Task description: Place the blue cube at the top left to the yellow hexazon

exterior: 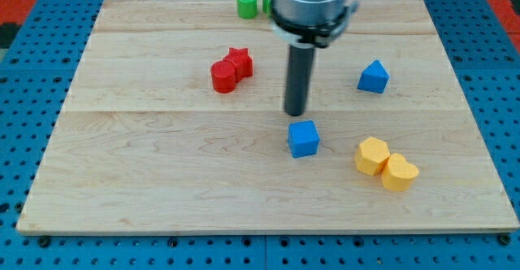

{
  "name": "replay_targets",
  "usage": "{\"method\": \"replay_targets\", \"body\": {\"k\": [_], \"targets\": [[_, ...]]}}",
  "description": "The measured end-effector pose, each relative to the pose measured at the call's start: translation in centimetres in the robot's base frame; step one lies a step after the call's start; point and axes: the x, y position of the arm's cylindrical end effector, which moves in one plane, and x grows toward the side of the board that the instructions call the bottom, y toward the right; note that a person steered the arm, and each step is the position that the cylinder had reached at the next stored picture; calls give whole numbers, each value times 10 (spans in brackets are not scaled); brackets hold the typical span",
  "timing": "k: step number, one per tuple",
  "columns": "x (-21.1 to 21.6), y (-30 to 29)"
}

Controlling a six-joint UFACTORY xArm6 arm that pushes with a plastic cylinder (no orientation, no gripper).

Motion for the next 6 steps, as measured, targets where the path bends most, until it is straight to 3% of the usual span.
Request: {"method": "replay_targets", "body": {"k": [2,4,5,6], "targets": [[109,-31],[50,19],[41,61],[56,61]]}}
